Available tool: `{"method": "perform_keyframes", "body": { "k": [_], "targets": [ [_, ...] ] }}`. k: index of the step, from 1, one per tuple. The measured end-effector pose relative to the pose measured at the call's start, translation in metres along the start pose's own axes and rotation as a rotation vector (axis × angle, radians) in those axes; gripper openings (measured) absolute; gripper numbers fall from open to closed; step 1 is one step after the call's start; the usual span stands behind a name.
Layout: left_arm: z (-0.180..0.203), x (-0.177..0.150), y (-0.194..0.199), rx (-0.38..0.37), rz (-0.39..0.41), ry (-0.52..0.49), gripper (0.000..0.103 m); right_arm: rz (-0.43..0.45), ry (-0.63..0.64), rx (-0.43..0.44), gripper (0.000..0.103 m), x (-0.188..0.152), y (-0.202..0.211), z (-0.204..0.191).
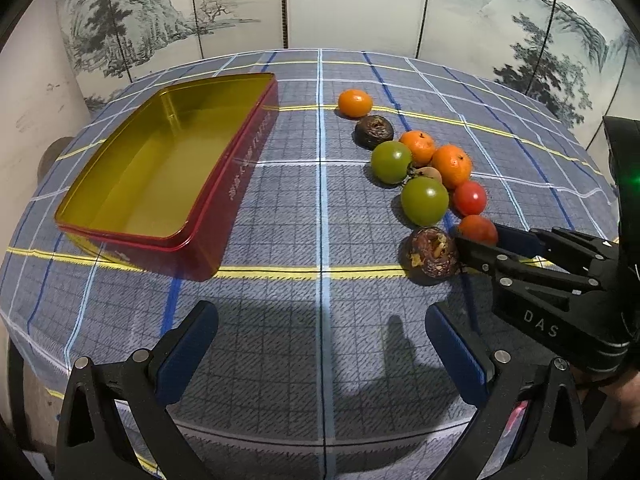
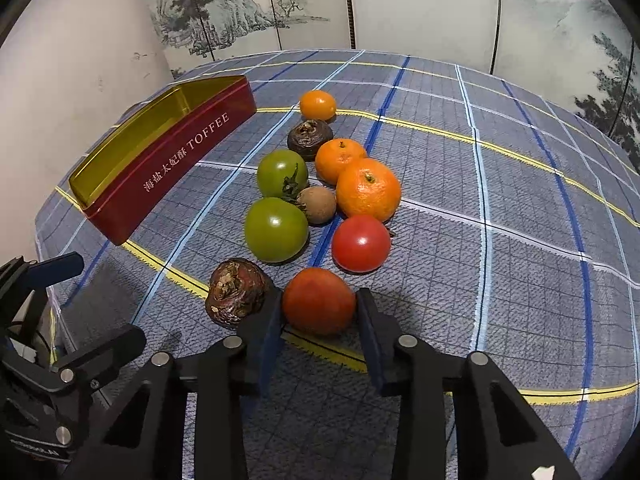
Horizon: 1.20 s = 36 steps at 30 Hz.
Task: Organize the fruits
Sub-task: 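Grasp the red tomato with the right tool while left tool approaches brown fruit, then grasp the brown dried fruit with the left tool while right holds tomato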
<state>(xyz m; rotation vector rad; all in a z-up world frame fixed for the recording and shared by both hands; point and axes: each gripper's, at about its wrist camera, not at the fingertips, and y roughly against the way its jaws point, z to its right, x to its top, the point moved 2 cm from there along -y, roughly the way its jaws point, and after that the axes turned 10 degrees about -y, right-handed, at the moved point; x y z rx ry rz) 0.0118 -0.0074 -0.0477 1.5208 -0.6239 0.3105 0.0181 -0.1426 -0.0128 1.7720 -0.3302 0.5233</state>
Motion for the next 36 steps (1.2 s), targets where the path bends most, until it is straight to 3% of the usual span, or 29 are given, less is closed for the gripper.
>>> {"method": "perform_keyframes", "body": {
  "k": [9,19,27,36],
  "targets": [
    [0.007,0.007,-0.003,-0.026,0.004,-0.01,0.102,0.016,-0.041,-0.02,0.032,-0.003,0.006,0.017],
    [0.024,0.021,-0.009,-0.048,0.013,-0.049,0.101,0.069,-0.106,-0.157,0.032,0.005,0.017,0.08],
    [0.03,0.029,-0.016,-0.059,-0.005,-0.032,0.094,0.104,-0.122,-0.219,0.032,0.018,0.016,0.119],
    [0.045,0.037,-0.029,-0.088,-0.043,-0.012,0.084,0.108,-0.128,-0.224,0.032,0.021,0.015,0.127]
  ]
}}
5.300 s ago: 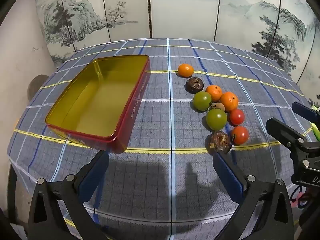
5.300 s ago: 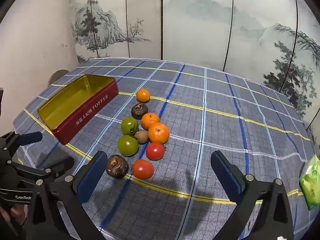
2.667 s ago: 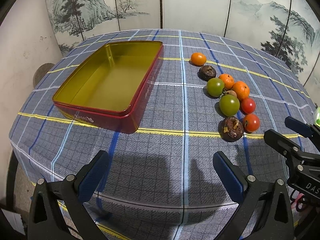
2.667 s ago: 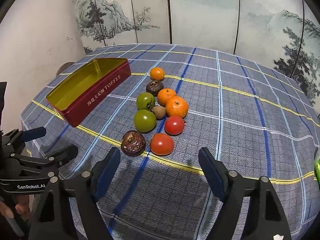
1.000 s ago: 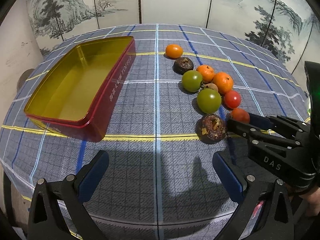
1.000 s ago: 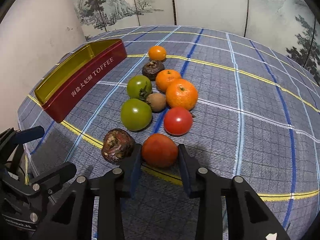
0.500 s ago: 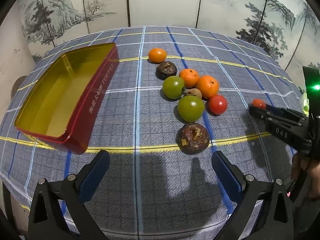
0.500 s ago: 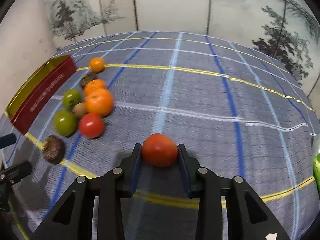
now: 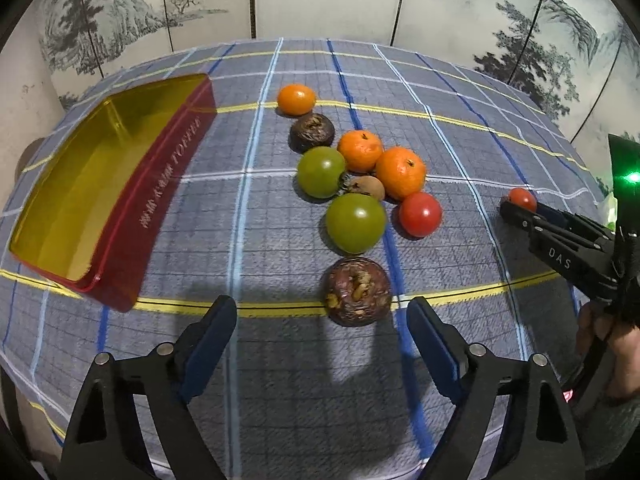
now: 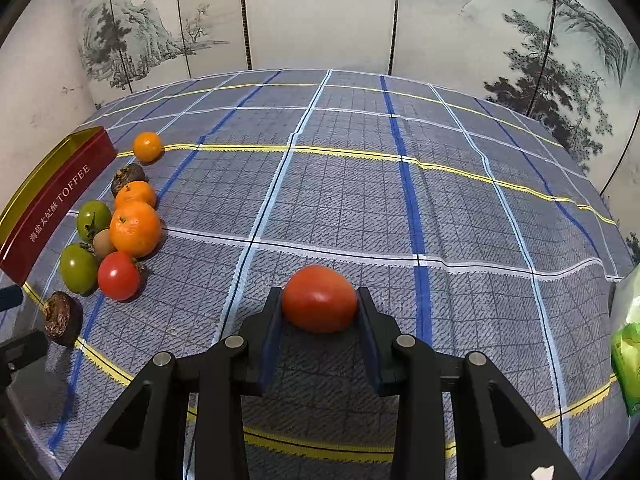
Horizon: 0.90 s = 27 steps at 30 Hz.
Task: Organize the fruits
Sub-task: 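Grasp the brown dried fruit with the left tool while right holds tomato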
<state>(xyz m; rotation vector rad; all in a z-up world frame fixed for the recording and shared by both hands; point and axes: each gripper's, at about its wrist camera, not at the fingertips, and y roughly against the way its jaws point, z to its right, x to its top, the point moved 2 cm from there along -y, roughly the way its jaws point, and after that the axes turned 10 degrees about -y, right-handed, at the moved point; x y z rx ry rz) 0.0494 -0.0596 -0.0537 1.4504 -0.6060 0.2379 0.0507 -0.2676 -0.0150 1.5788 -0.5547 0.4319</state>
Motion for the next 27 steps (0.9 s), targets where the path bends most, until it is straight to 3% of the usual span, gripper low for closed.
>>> {"method": "perform_keyframes", "body": {
  "k": [10,15,27],
  "targets": [
    [0.0,0.007,-0.019,-0.021,-0.026,0.037,0.063,-0.002,-0.006,0.01,0.033,0.0,0.001,0.001],
    [0.0,0.007,-0.017,-0.021,-0.014,0.015,0.043,-0.002,-0.007,0.01,0.033,0.0,0.001,0.001],
    [-0.021,0.003,-0.008,0.007,-0.011,0.026,0.041,-0.002,-0.006,0.01,0.034,0.0,0.001,0.001]
  ]
}}
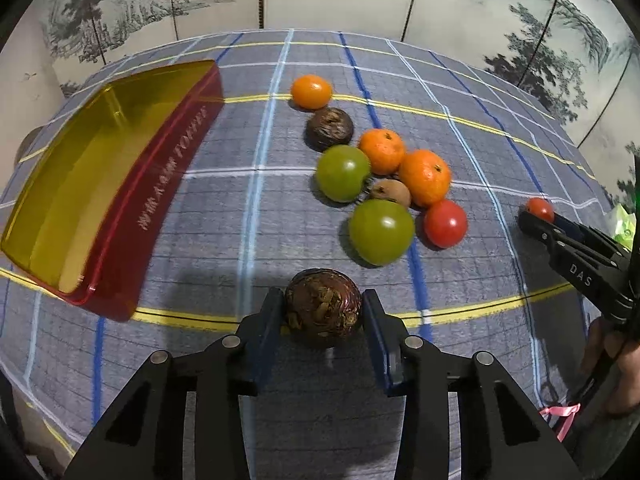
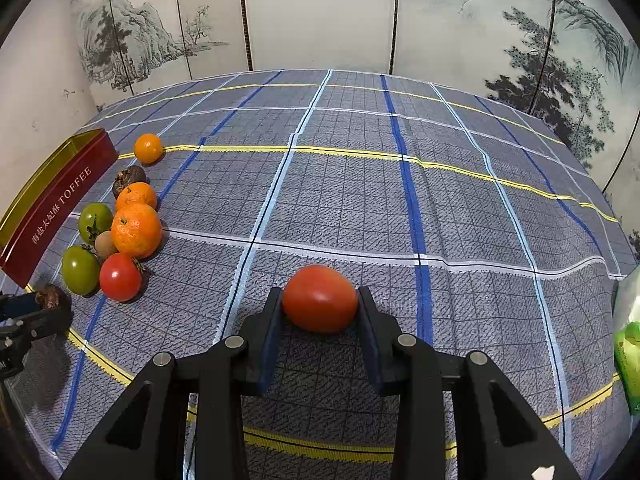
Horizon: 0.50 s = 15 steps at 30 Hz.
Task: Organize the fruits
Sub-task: 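Grasp the brown dried fruit with the left tool while right holds tomato, then carry the brown fruit into the tin box and open the left tool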
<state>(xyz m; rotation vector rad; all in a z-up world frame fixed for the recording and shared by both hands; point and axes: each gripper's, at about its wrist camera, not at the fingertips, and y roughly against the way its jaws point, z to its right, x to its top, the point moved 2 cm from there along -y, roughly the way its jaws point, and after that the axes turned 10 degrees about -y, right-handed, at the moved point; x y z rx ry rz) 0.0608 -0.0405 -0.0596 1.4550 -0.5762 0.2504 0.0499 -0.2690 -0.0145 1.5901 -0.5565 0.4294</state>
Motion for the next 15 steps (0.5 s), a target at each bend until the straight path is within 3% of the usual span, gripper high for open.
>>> {"method": "perform_keyframes", "body": {
  "k": [8,15],
  "targets": [
    [-0.025,0.012,0.023,0.032,0.059,0.014,0.041,0.0,0.0,0.0,0.034,0.0,0.0,0.0],
    [-0.074,0.028,0.044,0.124,0.112,0.057,0.041,0.0,0.0,0.0,0.034,0.0,0.0,0.0]
  ]
}}
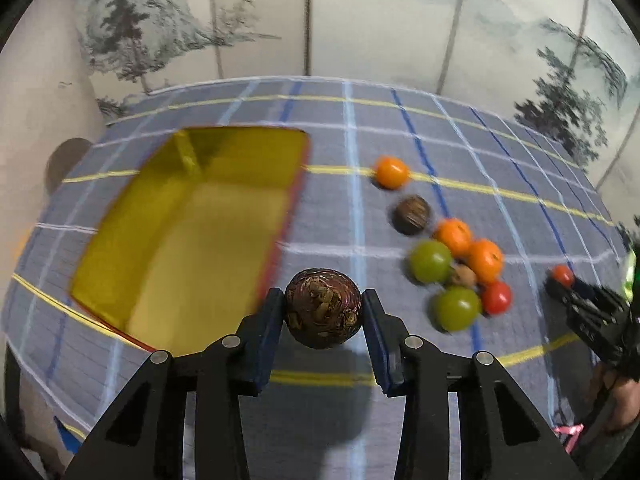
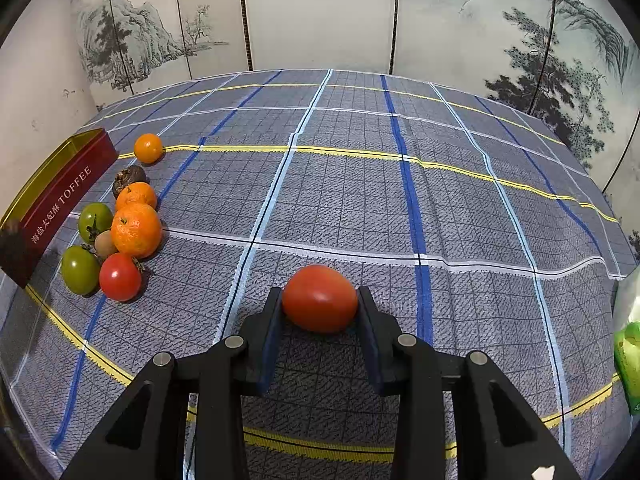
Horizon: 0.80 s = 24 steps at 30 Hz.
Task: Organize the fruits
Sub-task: 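Carry the brown fruit into the tin box and open the left tool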
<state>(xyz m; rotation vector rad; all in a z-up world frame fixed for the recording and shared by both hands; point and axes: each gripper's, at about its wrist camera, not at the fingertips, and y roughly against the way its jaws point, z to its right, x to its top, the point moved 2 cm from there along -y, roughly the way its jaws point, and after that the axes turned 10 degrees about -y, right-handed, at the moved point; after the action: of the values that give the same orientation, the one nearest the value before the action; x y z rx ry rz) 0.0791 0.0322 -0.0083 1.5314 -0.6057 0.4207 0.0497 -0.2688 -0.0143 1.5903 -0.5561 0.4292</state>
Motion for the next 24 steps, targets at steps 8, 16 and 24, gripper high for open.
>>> {"method": "perform_keyframes", "body": {
  "k": [8,16,24],
  "targets": [
    [-0.068,0.005,-0.008,0.136,-0.005,0.051,0.041,0.0,0.0,0.0,0.033,0.0,0.0,0.0],
    [-0.111,-0.006,-0.03,0.181,-0.056,0.076,0.041,-0.001,0.001,0.0,0.033,0.0,0.0,-0.001],
    [-0.121,-0.011,-0.049,0.182,-0.101,0.073,0.041,-0.001,0.001,-0.001,0.033,-0.001,0.0,-0.001]
  ]
}}
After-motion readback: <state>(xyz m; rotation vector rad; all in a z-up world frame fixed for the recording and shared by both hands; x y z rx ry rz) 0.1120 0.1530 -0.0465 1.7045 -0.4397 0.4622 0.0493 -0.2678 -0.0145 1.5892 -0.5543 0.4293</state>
